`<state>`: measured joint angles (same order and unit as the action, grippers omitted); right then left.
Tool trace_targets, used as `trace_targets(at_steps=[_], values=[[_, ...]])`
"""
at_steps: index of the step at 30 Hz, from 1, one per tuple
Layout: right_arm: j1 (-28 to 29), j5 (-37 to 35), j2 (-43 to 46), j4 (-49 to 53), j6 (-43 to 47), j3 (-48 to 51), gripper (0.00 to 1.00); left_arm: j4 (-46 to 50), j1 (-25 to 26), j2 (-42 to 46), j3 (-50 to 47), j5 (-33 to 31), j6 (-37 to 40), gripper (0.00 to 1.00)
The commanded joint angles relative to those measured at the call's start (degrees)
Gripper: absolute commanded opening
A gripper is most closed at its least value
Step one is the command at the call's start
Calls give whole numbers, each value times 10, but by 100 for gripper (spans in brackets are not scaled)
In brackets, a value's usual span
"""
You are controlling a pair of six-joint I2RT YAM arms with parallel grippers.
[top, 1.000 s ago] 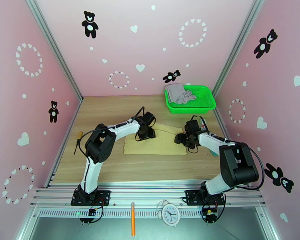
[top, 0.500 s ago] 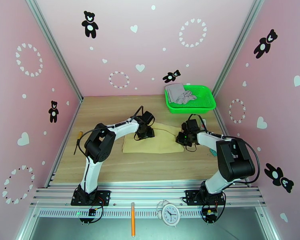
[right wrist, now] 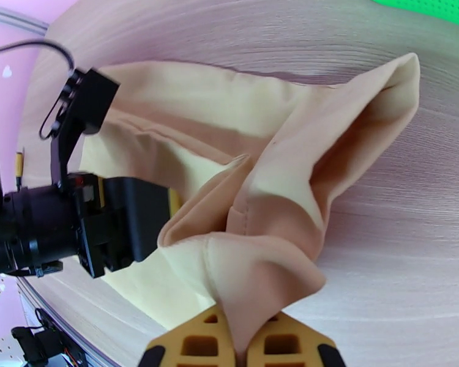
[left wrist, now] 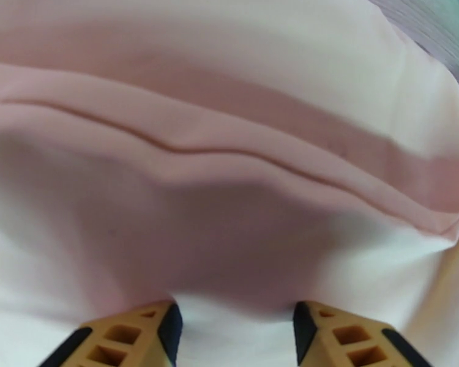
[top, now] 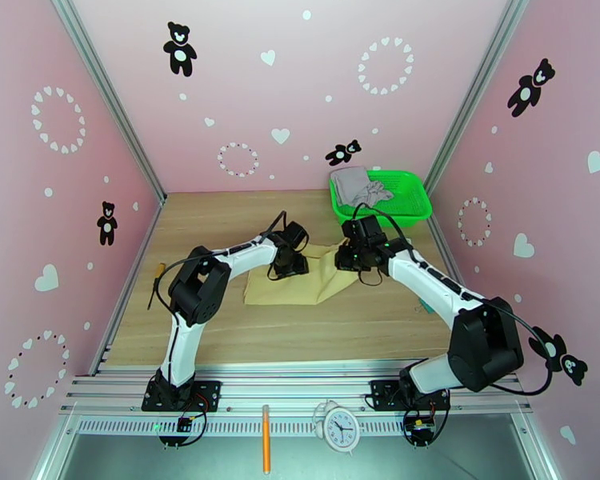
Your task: Fold and stack the mixed laundry pile
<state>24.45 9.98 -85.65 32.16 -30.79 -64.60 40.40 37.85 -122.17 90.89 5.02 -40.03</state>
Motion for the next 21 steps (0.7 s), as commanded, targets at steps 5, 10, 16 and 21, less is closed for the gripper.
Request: trace_targets(at_steps=[5, 10, 16, 21], values=[[16, -98, -44, 106, 30, -80, 0, 93, -41, 73, 49, -69, 38, 79], [10, -162, -61, 165, 81, -132, 0, 95, -67, 134, -6, -79, 45, 76], [-5, -176, -87, 195, 121, -159, 0, 29, -85, 147, -92, -31, 34, 69], [-4, -165, -114, 202, 127, -194, 0, -23, -82, 123, -116, 17, 18, 65]])
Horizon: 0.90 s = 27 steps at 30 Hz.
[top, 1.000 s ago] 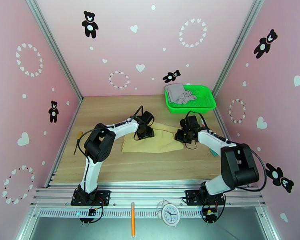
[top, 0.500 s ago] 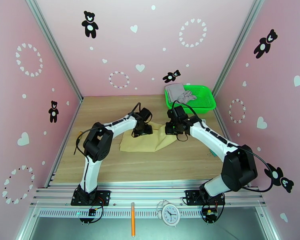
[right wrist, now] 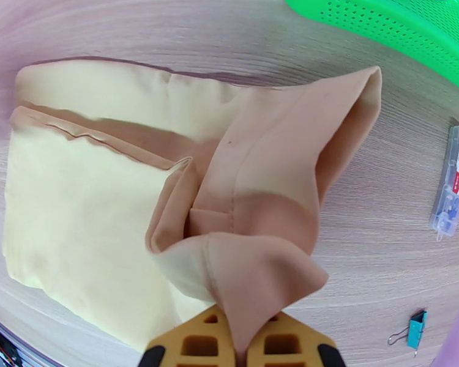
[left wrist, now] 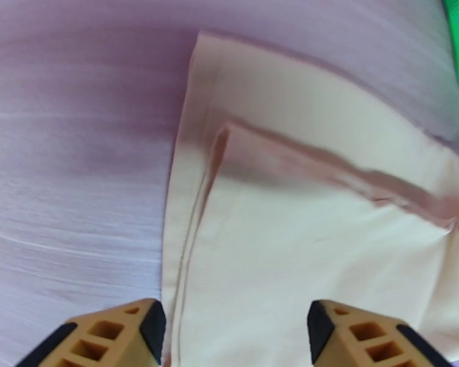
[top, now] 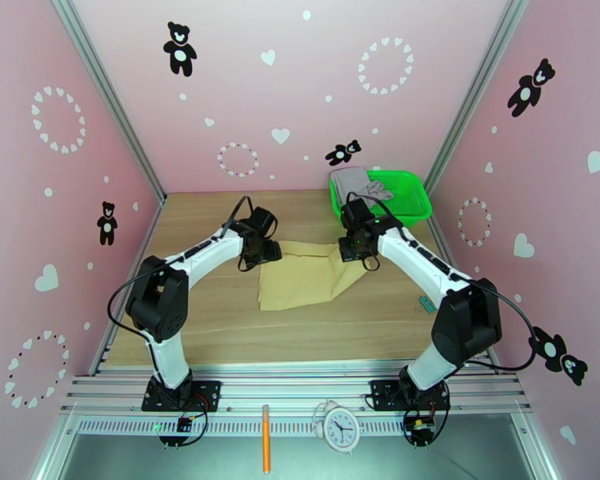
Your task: Fold and stack the mixed laundry pile
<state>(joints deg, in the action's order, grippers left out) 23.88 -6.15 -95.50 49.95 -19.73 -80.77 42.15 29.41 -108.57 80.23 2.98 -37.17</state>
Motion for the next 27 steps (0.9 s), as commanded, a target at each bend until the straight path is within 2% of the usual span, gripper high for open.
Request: trace_targets(at_steps=[1, 8, 17, 27], values=[[2, 2, -19, 25, 15, -39, 0, -42, 3, -18, -10, 38, -11, 65], [32, 43, -42, 20, -8, -79, 0, -39, 4, -59, -29, 8, -9, 62], [82, 77, -67, -6, -68, -107, 0, -80, 5, -83, -76, 26, -15, 58], [147, 74, -151, -22, -145, -160, 0, -110, 5, -63, -104, 45, -24, 57]])
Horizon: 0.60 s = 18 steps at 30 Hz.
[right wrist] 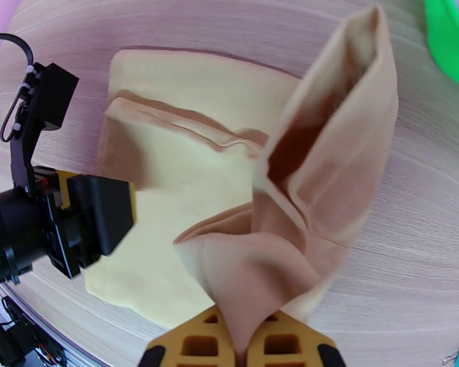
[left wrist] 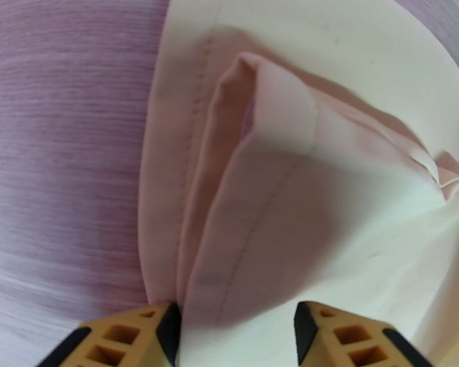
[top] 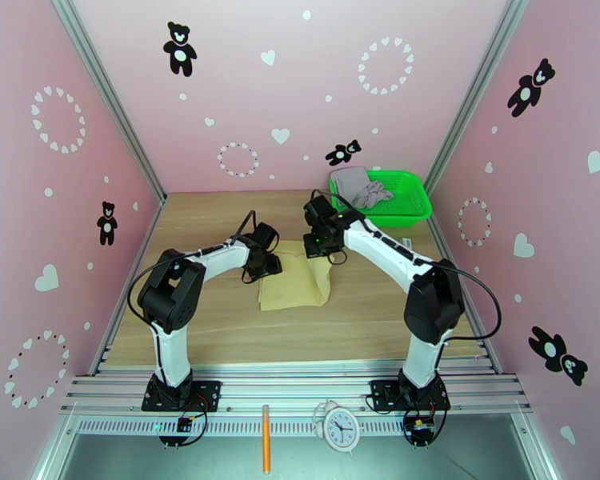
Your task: Fold and stack the mixed laundry pile
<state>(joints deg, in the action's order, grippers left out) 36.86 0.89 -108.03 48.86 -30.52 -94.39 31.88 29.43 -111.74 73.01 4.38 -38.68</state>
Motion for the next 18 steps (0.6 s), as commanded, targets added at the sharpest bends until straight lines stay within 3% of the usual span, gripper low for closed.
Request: trace_targets(at_steps=[1, 9, 18], values=[[24, 3, -34, -12, -44, -29, 0, -9, 5, -29, -34, 31, -9, 57], [51, 24, -68, -37, -83, -35, 2, -15, 5, -20, -42, 32, -6, 56], [51, 41, -57, -36, -74, -18, 43, -15, 5, -19, -43, 29, -5, 56]])
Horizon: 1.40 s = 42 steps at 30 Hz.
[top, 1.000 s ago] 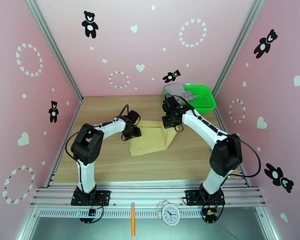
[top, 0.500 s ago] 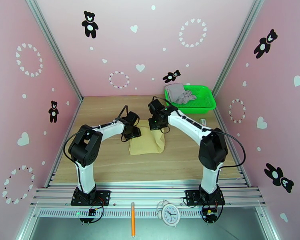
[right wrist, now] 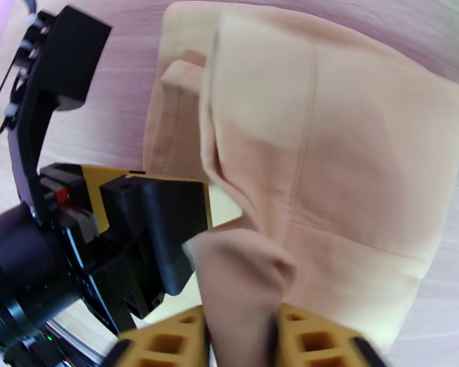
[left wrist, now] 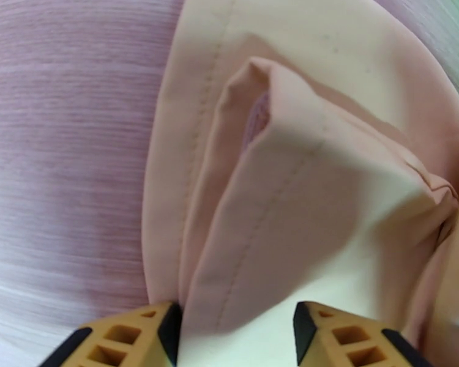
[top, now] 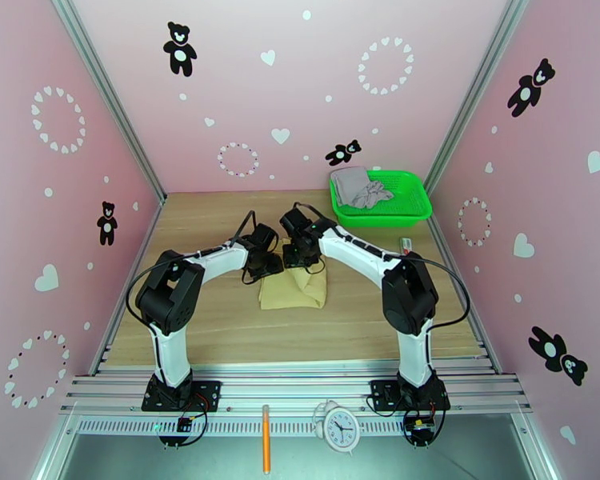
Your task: Fold and stack the mixed laundry pile
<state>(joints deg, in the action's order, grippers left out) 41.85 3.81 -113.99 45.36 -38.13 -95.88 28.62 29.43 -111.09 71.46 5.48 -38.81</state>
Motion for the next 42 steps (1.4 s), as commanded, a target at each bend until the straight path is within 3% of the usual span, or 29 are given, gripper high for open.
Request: trace_targets(at_steps=[1, 5, 8, 12, 16, 19, 23, 25, 27, 29, 32, 36, 42], values=[[2, 14, 9, 0, 5, -1, 48, 18, 5, -25, -27, 17, -4, 56], [2, 32, 39, 1, 13, 7, 58, 20, 5, -24, -29, 14, -3, 56], [2, 37, 68, 4, 20, 14, 59, 23, 5, -22, -31, 11, -2, 56], [-10, 24, 113, 19, 40, 37, 57, 37, 5, -12, -29, 1, 2, 56], [-40, 26, 140, 9, 65, 93, 45, 79, 5, 33, -16, -30, 12, 55], [-42, 46, 129, -2, 89, 111, 46, 121, 5, 85, 6, -58, 20, 56], [-42, 63, 119, -48, 76, 143, 50, 172, 5, 151, 34, -88, 21, 74], [-38, 72, 102, -63, 70, 148, 44, 188, 5, 177, 39, -99, 18, 78], [-28, 80, 79, -74, 63, 150, 32, 195, 6, 195, 39, -98, 15, 78], [-16, 95, 55, -95, 49, 158, 17, 200, 12, 205, 37, -92, 12, 76], [3, 115, 20, -134, 25, 172, 5, 194, 29, 207, 29, -82, 5, 70], [17, 131, -11, -167, 14, 170, 3, 174, 53, 205, 6, -62, -13, 59], [5, 113, 34, -141, 35, 170, 11, 154, 76, 223, -57, -62, -51, 57]])
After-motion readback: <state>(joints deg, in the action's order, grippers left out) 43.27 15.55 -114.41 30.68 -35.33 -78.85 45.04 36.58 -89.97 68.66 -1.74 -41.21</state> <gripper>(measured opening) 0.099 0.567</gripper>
